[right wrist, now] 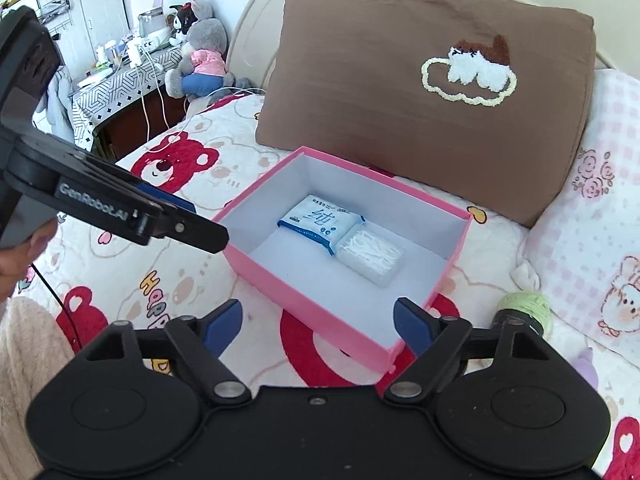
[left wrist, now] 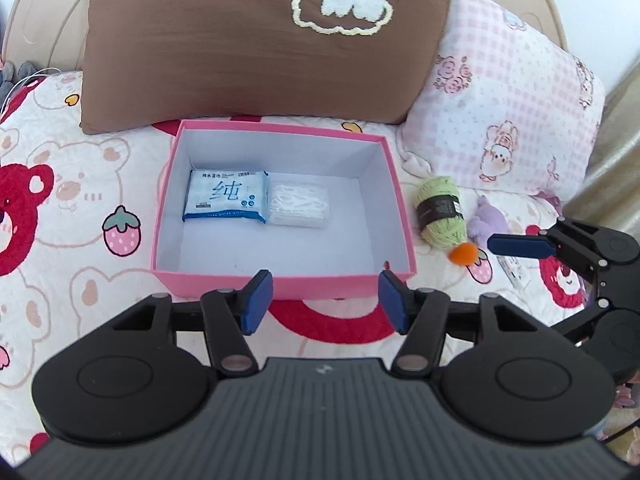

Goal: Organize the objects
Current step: 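Raise the left tool out of the pink box and back away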

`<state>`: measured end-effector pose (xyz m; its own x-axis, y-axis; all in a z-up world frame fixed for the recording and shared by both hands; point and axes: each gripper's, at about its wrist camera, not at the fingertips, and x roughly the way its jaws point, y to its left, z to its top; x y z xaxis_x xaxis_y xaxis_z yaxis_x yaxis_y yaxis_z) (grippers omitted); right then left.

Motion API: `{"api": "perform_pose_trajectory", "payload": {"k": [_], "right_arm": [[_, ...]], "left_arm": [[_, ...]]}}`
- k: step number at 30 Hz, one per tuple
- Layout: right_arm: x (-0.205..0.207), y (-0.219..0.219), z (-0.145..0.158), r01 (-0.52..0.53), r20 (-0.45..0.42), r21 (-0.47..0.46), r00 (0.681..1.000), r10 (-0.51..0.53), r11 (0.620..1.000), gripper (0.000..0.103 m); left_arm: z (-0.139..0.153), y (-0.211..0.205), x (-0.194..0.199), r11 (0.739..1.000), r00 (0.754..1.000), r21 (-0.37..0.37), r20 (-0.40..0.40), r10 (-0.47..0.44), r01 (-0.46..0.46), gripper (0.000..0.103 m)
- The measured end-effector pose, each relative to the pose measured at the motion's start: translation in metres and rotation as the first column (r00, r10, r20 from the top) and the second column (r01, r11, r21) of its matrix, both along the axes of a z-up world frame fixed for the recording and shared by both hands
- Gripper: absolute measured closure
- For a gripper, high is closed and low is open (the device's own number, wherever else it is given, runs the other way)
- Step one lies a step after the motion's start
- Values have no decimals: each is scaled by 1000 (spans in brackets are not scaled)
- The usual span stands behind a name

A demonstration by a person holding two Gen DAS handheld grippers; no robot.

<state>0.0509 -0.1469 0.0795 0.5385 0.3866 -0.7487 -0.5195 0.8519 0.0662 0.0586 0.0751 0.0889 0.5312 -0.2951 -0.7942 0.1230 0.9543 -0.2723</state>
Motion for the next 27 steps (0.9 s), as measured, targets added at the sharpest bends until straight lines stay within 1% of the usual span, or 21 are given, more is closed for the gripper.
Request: {"api": "perform_pose_trajectory", "payload": {"k": [4, 6, 10, 12, 13, 16, 17, 20, 23, 27], "right_arm": [[-14, -7, 2, 15, 3, -6, 1000, -15, 1000, 10], [-22, -11, 4, 4, -9, -2, 1000, -4, 1000, 10], [-40, -20, 9, -6, 0, 3, 1000, 6, 1000, 10], [-47, -23, 10, -15, 14, -5, 1000, 15, 1000, 10], [-49, -23, 10, -18, 18, -17, 1000, 18, 1000, 10], [-55, -26, 13, -28, 27, -29, 999, 28, 999, 10], [-58, -28, 13, -36, 28, -28, 999, 36, 999, 10], [-66, -34, 14, -48, 29, -32, 998, 49, 998, 10], [-73, -41, 13, -46, 30, -40, 998, 48, 998, 10], [-83, -54, 11, -38, 16, -46, 999, 39, 998, 10]], "left_arm": [[1, -2, -12, 999, 999, -31, -32, -11, 10, 43], [3, -4, -18, 999, 999, -35, -50, -15, 13, 43], [11, -8, -31, 999, 999, -18, -32, -33, 32, 37], [12, -13, -36, 999, 998, -19, -33, -49, 48, 32], [13, -15, -38, 998, 998, -14, -34, -58, 58, 32], [12, -28, -52, 994, 994, 29, -25, -109, 110, 31], [12, -32, -55, 992, 992, 34, -30, -120, 121, 29], [9, -38, -62, 990, 989, 12, -46, -140, 141, 24], [3, -45, -64, 988, 986, 7, -61, -153, 154, 19], [-9, -58, -65, 984, 978, 4, -108, -176, 178, 16]]}}
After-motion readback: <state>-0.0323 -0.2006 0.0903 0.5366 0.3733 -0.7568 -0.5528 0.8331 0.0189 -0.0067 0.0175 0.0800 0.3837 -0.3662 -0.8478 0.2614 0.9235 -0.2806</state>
